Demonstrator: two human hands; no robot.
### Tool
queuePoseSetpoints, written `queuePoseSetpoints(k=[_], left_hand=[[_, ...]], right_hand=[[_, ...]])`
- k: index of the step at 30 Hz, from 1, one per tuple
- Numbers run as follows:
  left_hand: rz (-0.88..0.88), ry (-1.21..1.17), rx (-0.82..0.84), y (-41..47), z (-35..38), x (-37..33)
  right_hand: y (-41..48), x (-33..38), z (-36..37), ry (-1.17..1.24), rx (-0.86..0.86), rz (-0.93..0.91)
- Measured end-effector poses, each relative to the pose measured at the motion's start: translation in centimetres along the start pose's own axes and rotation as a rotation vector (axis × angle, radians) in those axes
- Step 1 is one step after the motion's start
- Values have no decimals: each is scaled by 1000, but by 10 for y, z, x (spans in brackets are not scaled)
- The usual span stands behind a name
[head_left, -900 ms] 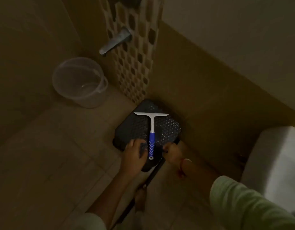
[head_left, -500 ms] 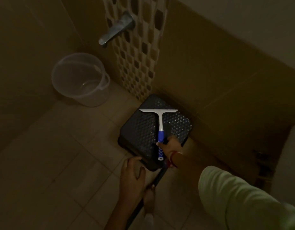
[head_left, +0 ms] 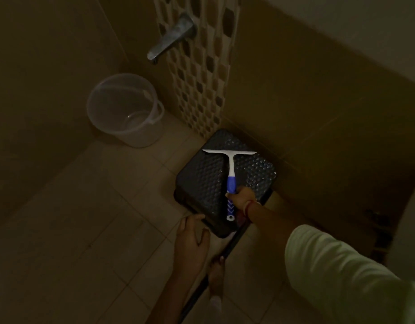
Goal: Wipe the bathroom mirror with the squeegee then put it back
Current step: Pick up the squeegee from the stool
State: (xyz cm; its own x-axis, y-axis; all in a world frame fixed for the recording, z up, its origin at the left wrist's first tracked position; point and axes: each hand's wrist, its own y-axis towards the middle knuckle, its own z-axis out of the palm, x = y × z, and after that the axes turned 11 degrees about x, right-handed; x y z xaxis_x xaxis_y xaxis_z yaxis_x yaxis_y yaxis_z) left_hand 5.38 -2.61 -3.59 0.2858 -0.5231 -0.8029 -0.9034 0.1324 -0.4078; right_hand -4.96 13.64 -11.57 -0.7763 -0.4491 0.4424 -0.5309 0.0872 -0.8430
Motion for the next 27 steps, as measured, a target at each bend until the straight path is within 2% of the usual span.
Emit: queuePoseSetpoints(k=[3,5,8,12,16,21,25,27], left_hand=[[29,-49,-1,4,0,-15],[69,-87,-9,3,-4,-26],[131,-9,11,-5,-8,-40],[174,261,198,-34,0,-61],[209,229,177,-61,4,-113],[411,316,160,-90,10,-182],[732,638,269,-123,32,-231],[805,719,271,-140,45,-263]], right_hand=[[-24,3,-5,438,68,-13],[-45,3,-10,516,4,-66],[-84,4,-21,288,-138,-173],[-147,9,-47,91,-258,-417],[-227,14,-81,-127,-402,-624],[-333,-4,-119,-107,-512,-913],[-416,-26,-148,-77,-669,-1086],[-457,-35,-164,-58,-726,-1138]])
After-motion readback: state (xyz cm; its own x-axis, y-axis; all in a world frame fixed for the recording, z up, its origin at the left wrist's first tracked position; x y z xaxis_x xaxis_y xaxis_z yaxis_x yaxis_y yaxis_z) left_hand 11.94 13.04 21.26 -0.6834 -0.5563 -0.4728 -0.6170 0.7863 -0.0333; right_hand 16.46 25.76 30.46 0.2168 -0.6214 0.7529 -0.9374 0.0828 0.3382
